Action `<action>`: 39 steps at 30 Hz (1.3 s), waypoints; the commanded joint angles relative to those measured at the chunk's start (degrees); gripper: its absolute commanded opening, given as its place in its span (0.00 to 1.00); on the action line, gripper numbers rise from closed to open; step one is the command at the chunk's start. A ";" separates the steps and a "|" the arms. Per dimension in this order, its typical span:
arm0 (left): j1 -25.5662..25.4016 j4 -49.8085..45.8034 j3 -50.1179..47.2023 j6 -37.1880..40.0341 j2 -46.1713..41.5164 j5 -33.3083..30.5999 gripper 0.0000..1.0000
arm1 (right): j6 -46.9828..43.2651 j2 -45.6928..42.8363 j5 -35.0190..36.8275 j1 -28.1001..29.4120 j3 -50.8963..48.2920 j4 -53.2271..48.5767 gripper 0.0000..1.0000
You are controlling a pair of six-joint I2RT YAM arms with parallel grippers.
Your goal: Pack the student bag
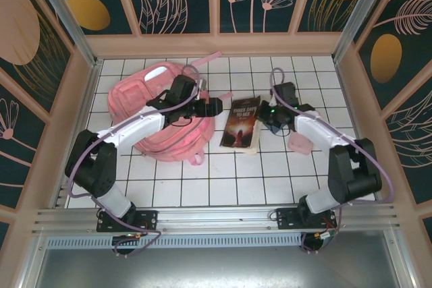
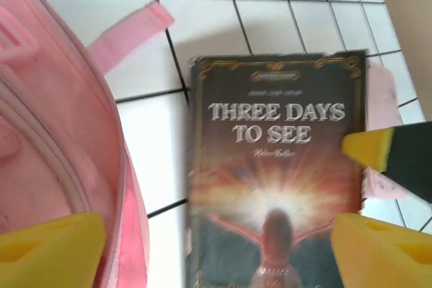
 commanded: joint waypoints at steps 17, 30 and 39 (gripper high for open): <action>9.73 26.16 -5.17 -8.84 -1.27 24.01 0.97 | -4.09 4.98 -39.94 -2.37 15.05 14.35 0.01; 10.82 24.02 -4.36 -7.64 0.30 21.98 0.83 | -1.57 8.36 -42.28 -1.57 17.02 17.36 0.01; 10.96 34.31 -8.23 -11.43 -3.39 28.19 0.20 | -3.22 9.52 -38.22 -1.80 20.15 12.54 0.19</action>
